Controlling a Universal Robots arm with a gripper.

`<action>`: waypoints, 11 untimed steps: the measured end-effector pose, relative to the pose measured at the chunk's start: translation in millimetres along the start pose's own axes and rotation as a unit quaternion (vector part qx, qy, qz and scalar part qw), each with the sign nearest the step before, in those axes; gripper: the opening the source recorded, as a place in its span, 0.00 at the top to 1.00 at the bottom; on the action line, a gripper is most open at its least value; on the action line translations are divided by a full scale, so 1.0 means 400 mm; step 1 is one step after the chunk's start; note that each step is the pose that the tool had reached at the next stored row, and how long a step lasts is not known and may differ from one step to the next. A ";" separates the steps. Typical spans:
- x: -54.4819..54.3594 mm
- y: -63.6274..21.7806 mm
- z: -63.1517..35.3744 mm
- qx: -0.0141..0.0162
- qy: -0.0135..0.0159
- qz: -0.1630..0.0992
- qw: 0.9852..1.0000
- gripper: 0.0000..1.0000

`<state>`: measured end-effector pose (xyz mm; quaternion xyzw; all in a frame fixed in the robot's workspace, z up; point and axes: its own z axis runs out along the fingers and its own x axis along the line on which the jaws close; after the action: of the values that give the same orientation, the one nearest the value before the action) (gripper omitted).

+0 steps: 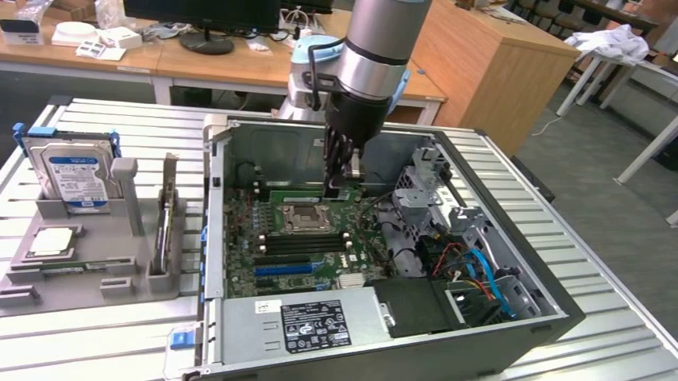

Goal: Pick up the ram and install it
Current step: 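Insert the ram into the slot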

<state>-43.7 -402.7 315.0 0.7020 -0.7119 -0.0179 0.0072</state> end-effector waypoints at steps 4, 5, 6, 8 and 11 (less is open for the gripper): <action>0.000 0.000 0.007 0.000 0.000 0.000 1.000 0.88; 0.000 0.000 0.008 0.000 0.000 0.000 1.000 0.88; 0.000 0.000 0.010 0.000 0.000 0.000 1.000 0.88; 0.000 0.000 0.013 0.000 0.000 0.000 1.000 0.88; 0.000 -0.001 0.018 0.000 0.000 0.000 1.000 0.88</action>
<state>-43.7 -402.7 307.7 0.7020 -0.7119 -0.0180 0.0072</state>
